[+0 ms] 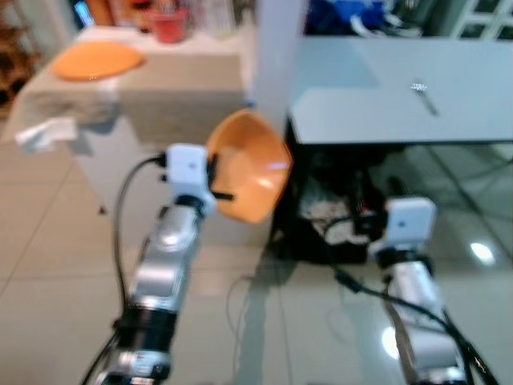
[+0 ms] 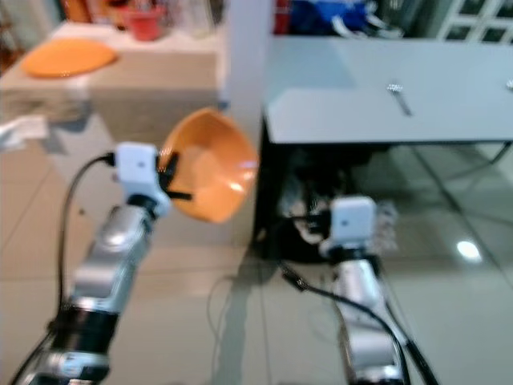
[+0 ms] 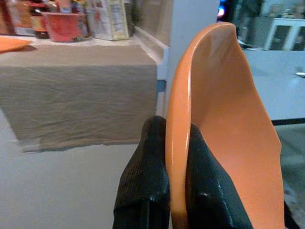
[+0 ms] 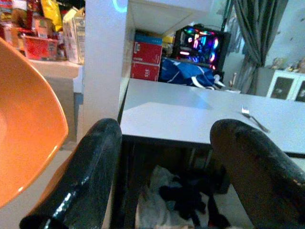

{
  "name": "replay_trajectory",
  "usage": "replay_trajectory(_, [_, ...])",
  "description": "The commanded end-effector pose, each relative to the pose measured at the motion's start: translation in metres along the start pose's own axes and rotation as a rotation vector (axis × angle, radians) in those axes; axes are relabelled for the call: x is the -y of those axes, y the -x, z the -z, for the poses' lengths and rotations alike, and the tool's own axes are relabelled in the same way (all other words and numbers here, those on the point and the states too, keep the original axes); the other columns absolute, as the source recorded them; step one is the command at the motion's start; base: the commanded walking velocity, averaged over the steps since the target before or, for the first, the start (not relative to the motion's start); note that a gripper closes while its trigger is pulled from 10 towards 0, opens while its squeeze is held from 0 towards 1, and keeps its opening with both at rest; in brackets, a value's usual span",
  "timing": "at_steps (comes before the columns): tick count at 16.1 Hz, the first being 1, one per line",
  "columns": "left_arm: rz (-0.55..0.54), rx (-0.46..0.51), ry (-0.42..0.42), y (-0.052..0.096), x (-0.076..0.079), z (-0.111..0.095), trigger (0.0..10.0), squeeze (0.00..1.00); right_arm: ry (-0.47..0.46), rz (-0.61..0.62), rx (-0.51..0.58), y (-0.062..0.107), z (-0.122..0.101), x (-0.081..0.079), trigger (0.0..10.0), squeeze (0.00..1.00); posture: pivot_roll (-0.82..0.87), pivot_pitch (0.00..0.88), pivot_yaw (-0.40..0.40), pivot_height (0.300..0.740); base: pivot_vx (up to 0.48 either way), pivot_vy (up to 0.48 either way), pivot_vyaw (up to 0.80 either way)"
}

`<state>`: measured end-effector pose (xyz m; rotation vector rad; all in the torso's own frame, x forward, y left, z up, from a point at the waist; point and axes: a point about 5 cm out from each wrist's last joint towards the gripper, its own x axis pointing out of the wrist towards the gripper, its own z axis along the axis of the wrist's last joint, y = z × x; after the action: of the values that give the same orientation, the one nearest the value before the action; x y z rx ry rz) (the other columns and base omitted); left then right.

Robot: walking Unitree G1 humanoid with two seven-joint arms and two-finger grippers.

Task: Setting the table

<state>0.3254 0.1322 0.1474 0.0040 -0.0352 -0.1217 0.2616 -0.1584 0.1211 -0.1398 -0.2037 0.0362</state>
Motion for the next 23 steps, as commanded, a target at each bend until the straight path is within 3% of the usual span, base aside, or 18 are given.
replay_trajectory(1, [-0.008,0.027,-0.007,-0.002,0.002,-0.007,0.0,0.00,0.020,0.011,-0.002,0.002,-0.001,0.005,10.0,0.00,-0.01,0.010,0.013,0.740,0.255,-0.401,0.00])
replay_trajectory(10, [-0.104,0.065,-0.061,0.007,-0.018,-0.014,0.0,0.00,0.023,0.005,-0.025,0.006,0.003,0.008,10.0,0.00,0.00,0.000,0.017,0.740,0.297,-0.374,0.00])
replay_trajectory(16, [-0.085,0.056,-0.053,0.005,-0.011,-0.011,0.0,0.00,0.027,0.001,-0.025,0.006,0.004,0.006,10.0,0.00,-0.01,0.000,0.023,0.740,0.138,-0.402,0.00])
replay_trajectory(19, [-0.032,0.111,-0.072,0.003,-0.005,-0.021,0.0,0.00,0.031,0.008,-0.023,0.005,0.003,0.009,10.0,0.00,-0.01,0.000,0.015,0.740,0.242,-0.411,0.00])
replay_trajectory(22, [-0.035,0.067,-0.091,0.008,-0.017,-0.002,0.0,0.00,0.030,0.019,-0.033,0.005,0.007,0.011,10.0,0.00,-0.01,0.000,0.010,0.740,0.160,-0.414,0.00])
replay_trajectory(23, [-0.021,0.022,-0.088,0.019,-0.029,0.016,0.0,0.00,-0.001,0.045,-0.061,0.008,0.015,0.015,10.0,0.00,-0.01,0.000,0.010,0.740,0.244,-0.412,0.00])
